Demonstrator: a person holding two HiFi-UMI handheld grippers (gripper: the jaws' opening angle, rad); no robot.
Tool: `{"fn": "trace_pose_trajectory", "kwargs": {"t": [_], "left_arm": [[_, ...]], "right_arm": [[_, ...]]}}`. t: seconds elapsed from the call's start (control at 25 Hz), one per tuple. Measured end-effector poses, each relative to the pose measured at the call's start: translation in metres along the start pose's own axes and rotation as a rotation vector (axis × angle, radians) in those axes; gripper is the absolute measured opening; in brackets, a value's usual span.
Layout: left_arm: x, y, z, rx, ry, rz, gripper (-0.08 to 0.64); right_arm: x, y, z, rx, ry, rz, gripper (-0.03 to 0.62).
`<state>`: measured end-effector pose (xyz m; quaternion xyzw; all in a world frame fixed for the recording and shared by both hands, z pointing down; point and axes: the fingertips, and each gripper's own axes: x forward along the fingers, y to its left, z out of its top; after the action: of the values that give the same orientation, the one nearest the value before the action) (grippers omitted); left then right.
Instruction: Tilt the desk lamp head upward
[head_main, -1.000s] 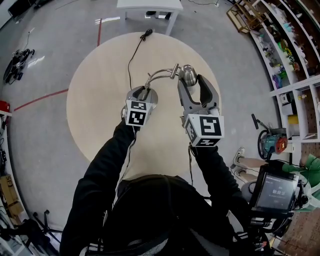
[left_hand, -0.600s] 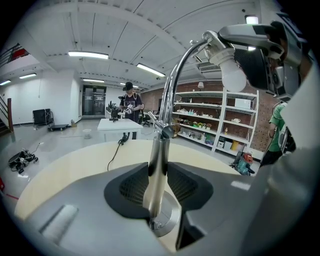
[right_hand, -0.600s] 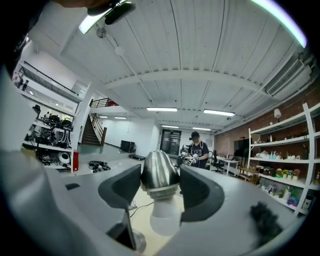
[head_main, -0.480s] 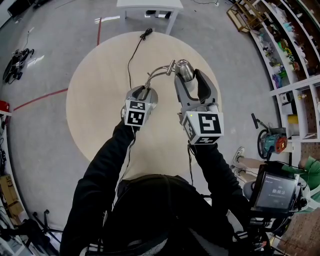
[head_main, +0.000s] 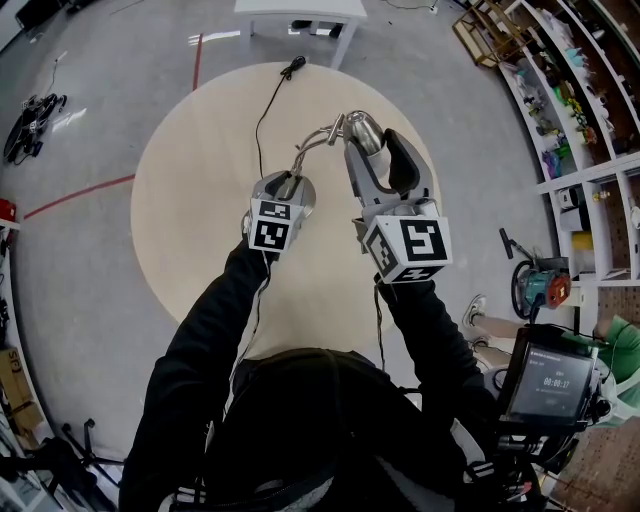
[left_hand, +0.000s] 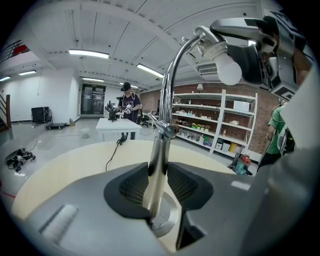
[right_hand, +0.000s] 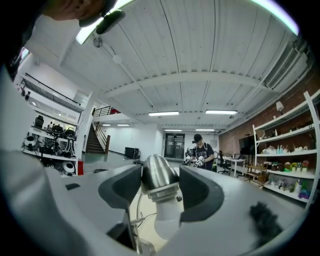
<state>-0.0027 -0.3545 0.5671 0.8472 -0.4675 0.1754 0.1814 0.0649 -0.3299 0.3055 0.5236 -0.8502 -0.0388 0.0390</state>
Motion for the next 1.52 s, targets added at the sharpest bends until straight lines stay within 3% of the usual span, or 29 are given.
{"fn": "trace_pose_trajectory", "kwargs": {"t": [0.16, 0.4, 0.56, 0.72, 0.88, 1.16, 1.36, 1.52], "left_arm": [[-0.006, -0.002, 0.004, 0.016, -0.011, -0.007, 0.124], [-0.039, -0.005, 0.037, 0.103, -0.121, -0.007, 0.144], [-0.074, -0.014, 0.093, 0.243, -0.258, 0.007, 0.184], [-0.091, -0.02, 0.15, 0.304, -0.368, -0.006, 0.184], [-0.088, -0.021, 0.159, 0.341, -0.357, -0.043, 0.178], [-0.083, -0.031, 0.16, 0.345, -0.347, -0.048, 0.1], [-0.091, -0.034, 0.163, 0.342, -0.353, -0.068, 0.07], [-0.097, -0.033, 0.162, 0.325, -0.36, -0.072, 0.058]], "right_arm": [[0.002, 0.001, 0.002, -0.003, -0.007, 0.006, 0.25], [0.003, 0.002, 0.003, -0.008, -0.008, 0.01, 0.25], [0.002, 0.007, 0.009, -0.006, -0.024, 0.017, 0.25], [0.003, 0.009, 0.01, -0.009, -0.029, 0.006, 0.25], [0.006, 0.016, 0.012, -0.008, -0.027, 0.016, 0.251], [0.001, 0.01, 0.01, 0.013, -0.043, 0.035, 0.25], [-0.017, -0.007, 0.02, 0.142, -0.102, 0.015, 0.252], [-0.05, -0.048, 0.021, 0.29, -0.186, -0.064, 0.252]]}}
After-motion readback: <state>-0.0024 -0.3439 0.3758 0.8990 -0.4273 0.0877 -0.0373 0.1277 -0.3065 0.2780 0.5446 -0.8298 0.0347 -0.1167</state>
